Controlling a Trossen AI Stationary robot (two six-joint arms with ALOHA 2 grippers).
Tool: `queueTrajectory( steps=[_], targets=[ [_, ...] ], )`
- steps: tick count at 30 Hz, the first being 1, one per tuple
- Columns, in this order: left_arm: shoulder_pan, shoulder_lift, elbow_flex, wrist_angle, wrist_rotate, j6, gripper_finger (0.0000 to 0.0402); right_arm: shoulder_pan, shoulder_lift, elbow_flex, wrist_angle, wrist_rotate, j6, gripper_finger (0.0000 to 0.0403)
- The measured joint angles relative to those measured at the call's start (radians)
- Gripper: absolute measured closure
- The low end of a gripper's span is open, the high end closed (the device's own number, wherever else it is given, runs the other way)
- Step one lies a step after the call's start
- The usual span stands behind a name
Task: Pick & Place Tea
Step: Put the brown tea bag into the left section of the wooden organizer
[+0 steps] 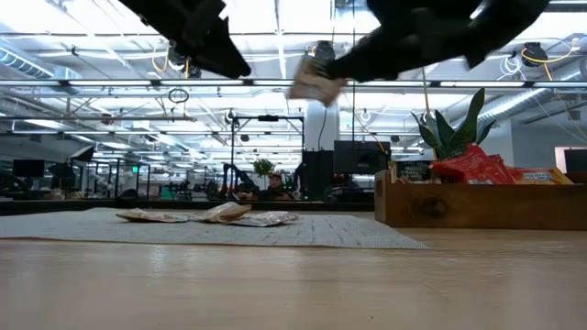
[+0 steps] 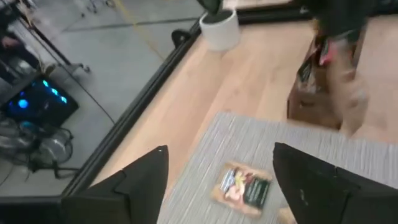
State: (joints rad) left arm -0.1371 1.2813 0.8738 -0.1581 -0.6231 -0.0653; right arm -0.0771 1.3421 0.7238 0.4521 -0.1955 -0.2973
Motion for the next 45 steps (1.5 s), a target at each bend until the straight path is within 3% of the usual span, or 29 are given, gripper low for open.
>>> queueTrajectory(
  steps=[6,10,15,33,37,45],
  targets=[
    [0.048,-0.007,-0.055,-0.018,-0.001,-0.054,0.0115,0.249,-0.152,0.000,-0.421,0.398,-0.104,0.0403],
    [0.084,-0.007,-0.099,0.015,-0.003,-0.097,0.0126,0.361,-0.164,0.000,-0.530,0.603,-0.035,0.0403],
    [0.100,-0.005,-0.114,0.071,-0.005,-0.102,0.0136,0.400,-0.126,0.000,-0.611,0.773,0.040,0.0403],
    [0.098,-0.005,-0.114,0.082,0.040,-0.096,0.0143,0.457,-0.117,0.000,-0.774,0.836,0.186,0.0403],
    [0.098,-0.005,-0.114,0.082,0.040,-0.096,0.0138,0.496,-0.147,0.000,-0.776,0.906,0.176,0.0403],
    [0.098,-0.005,-0.114,0.086,0.040,-0.097,0.0146,0.490,-0.170,-0.004,-0.777,0.842,0.189,0.0403]
  ],
)
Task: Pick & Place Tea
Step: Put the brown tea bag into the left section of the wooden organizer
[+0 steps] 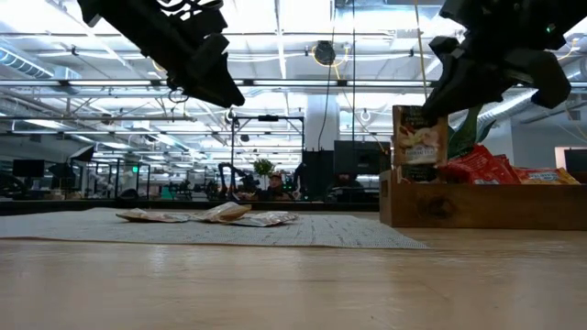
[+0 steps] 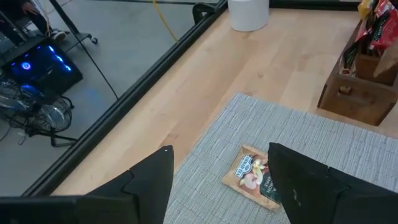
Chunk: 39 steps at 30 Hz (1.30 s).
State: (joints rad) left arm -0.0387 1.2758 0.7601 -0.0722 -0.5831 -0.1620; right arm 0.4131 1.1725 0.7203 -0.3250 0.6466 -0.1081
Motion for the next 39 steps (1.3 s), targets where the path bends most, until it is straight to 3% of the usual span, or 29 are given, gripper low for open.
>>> queueTrajectory(
  steps=[6,16,23,39],
  targets=[
    [0.000,0.000,0.000,0.000,0.001,-0.004,0.0141,-0.037,0.000,-0.052,0.023,-0.046,0.035,0.0403],
    [0.000,0.000,0.000,0.001,0.001,-0.023,0.0142,-0.101,0.000,-0.172,0.221,-0.112,-0.006,0.0403],
    [0.000,0.000,0.000,0.001,0.002,-0.025,0.0141,-0.117,0.000,-0.197,0.247,-0.043,-0.008,0.0403],
    [0.000,0.000,0.000,0.001,0.002,-0.031,0.0143,-0.145,0.033,-0.198,0.248,-0.071,0.018,0.0403]
  ],
)
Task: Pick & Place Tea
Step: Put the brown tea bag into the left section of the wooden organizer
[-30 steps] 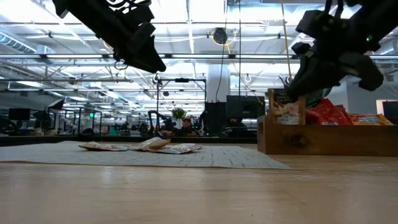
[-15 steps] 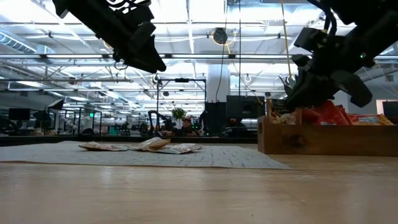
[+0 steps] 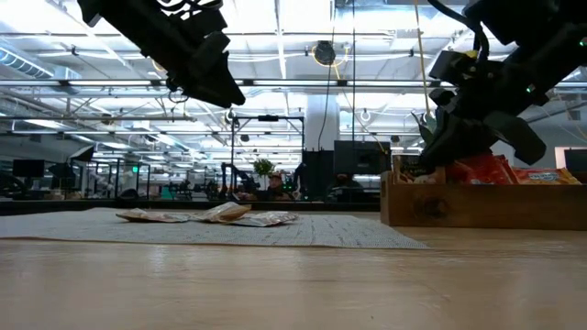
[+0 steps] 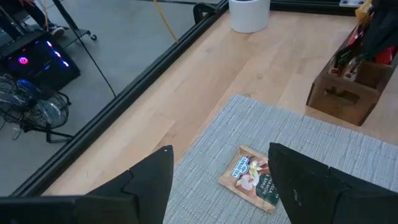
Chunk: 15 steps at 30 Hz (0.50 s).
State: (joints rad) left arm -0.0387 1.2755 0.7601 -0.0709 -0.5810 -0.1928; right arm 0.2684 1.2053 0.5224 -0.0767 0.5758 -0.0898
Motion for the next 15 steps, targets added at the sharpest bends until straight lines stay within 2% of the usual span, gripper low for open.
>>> queueTrajectory(
  steps=[6,12,15],
  targets=[
    [0.000,0.000,0.000,0.000,0.005,0.000,0.0140,-0.008,0.000,0.000,-0.002,0.039,0.036,0.0386],
    [0.000,0.000,0.000,-0.003,0.006,0.000,0.0140,-0.007,0.000,0.000,-0.001,0.176,0.036,0.0325],
    [0.000,0.000,0.000,-0.006,0.006,-0.003,0.0144,-0.008,0.000,0.000,0.027,0.185,0.021,0.0298]
  ],
)
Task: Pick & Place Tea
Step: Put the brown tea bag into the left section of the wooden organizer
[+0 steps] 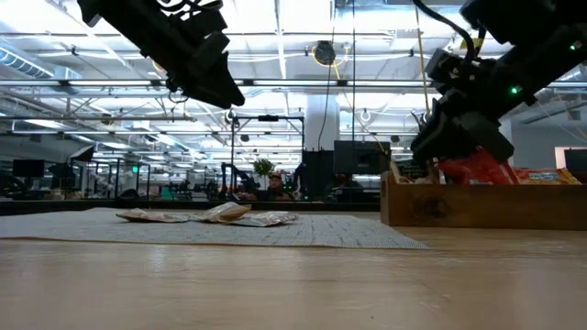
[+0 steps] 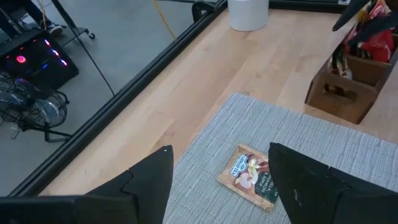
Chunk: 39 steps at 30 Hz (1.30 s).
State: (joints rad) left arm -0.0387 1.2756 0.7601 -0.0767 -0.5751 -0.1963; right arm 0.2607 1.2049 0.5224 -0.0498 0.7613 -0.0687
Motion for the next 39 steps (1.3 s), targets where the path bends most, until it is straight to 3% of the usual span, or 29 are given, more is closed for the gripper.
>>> queueTrajectory(
  steps=[6,14,20,23,29,34,39],
  targets=[
    [0.000,0.000,0.000,0.000,0.001,0.000,0.0138,0.001,-0.004,0.000,0.083,-0.003,-0.076,0.0265],
    [0.000,0.000,0.000,-0.032,0.013,-0.009,0.0135,0.002,-0.031,0.000,0.251,0.022,-0.174,0.0257],
    [0.017,0.013,0.001,-0.172,0.292,-0.038,0.0136,0.002,-0.033,0.001,0.327,-0.006,-0.230,0.0260],
    [-0.016,0.021,0.001,-0.220,0.332,-0.020,0.0141,0.002,-0.033,0.001,0.326,-0.006,-0.239,0.0259],
    [-0.063,0.134,0.004,-0.200,0.312,-0.043,0.0157,0.001,-0.033,-0.045,0.414,-0.005,-0.266,0.0263],
    [-0.060,0.274,0.001,-0.129,0.403,-0.115,0.0160,0.000,-0.033,-0.097,0.553,-0.004,-0.318,0.0262],
    [-0.062,0.376,0.020,-0.079,0.422,-0.122,0.0160,0.000,-0.037,-0.121,0.636,-0.005,-0.345,0.0264]
  ],
)
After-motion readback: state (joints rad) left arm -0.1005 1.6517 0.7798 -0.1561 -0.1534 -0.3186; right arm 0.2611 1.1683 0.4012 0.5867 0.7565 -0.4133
